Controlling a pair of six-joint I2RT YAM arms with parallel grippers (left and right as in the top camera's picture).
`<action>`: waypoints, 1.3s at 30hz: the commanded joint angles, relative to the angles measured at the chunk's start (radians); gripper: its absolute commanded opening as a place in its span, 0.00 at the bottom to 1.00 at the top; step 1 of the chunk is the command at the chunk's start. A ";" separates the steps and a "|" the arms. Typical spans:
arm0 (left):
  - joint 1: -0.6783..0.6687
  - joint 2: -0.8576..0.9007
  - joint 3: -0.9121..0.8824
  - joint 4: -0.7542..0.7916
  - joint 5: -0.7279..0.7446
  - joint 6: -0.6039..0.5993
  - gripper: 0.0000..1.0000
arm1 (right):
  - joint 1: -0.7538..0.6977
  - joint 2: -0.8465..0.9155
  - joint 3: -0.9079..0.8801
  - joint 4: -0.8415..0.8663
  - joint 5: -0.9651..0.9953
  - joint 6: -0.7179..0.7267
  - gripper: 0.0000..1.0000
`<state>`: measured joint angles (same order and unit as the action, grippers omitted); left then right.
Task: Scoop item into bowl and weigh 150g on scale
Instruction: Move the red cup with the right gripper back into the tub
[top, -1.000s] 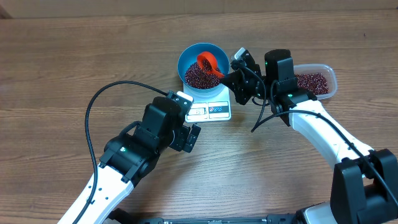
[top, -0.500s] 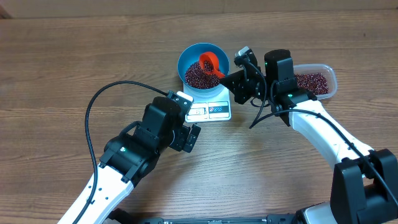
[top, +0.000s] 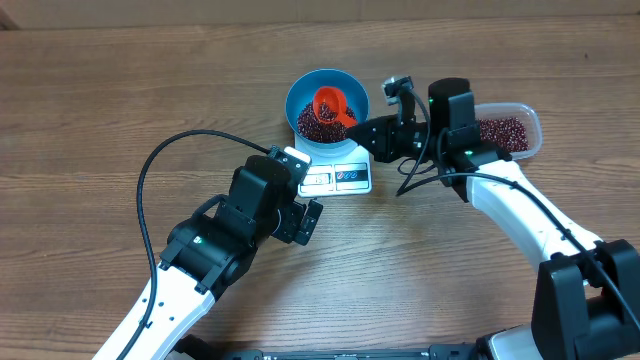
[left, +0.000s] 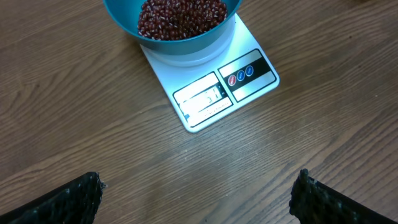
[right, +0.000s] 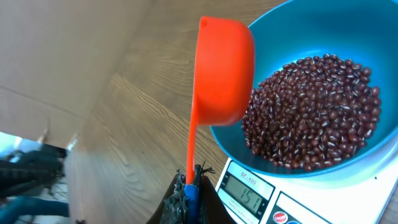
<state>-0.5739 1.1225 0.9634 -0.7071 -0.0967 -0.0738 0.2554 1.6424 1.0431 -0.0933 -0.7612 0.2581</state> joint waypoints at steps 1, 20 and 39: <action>0.004 0.003 0.000 0.004 0.012 0.018 1.00 | -0.050 -0.047 0.006 0.006 -0.055 0.057 0.04; 0.004 0.003 0.000 0.004 0.012 0.018 1.00 | -0.450 -0.229 0.006 -0.196 -0.078 0.045 0.04; 0.004 0.003 0.000 0.004 0.012 0.018 0.99 | -0.716 -0.240 0.006 -0.399 0.146 -0.547 0.04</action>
<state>-0.5739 1.1225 0.9634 -0.7071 -0.0967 -0.0738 -0.4587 1.4277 1.0431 -0.4828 -0.7307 -0.0818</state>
